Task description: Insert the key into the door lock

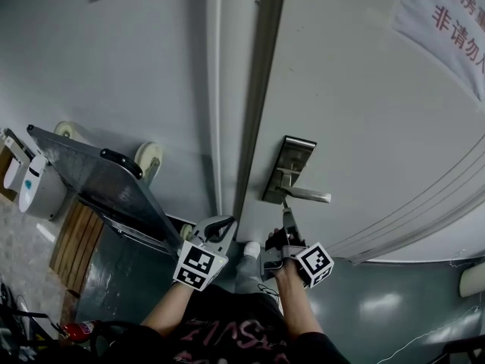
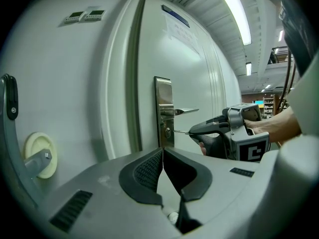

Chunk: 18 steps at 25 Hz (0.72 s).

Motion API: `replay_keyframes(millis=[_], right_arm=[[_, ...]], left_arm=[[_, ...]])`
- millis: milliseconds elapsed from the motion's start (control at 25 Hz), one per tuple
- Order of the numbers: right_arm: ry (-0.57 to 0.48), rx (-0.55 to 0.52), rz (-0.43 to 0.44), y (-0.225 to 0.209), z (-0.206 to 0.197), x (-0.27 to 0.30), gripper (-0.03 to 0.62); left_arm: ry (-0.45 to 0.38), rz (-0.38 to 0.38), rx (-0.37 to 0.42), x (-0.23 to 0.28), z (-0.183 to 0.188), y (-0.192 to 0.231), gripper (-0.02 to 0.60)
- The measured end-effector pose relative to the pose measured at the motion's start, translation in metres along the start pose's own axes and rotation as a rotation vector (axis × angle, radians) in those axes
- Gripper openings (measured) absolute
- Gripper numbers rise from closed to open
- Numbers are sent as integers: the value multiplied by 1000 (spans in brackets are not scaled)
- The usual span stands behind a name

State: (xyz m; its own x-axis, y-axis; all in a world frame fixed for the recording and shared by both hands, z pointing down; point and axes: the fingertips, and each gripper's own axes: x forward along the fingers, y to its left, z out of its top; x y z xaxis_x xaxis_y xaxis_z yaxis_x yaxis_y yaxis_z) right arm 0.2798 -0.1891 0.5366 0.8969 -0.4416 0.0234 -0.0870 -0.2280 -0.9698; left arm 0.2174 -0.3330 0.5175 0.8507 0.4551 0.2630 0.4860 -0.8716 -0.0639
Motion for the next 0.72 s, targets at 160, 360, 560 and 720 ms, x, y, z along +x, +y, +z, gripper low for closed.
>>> replay_keyframes(millis=[160, 360, 560, 720], right_arm=[[-4, 52, -1, -5, -2, 5, 80], [-9, 70, 7, -4, -2, 14, 80], [-25, 101, -1, -3, -1, 19, 80], [-32, 88, -1, -2, -1, 21, 80]], left_arm=[[10, 10, -5, -3, -2, 6, 17], [18, 22, -4, -3, -2, 14, 17], [23, 24, -3, -3, -2, 20, 17], [27, 15, 0, 0, -3, 20, 17]])
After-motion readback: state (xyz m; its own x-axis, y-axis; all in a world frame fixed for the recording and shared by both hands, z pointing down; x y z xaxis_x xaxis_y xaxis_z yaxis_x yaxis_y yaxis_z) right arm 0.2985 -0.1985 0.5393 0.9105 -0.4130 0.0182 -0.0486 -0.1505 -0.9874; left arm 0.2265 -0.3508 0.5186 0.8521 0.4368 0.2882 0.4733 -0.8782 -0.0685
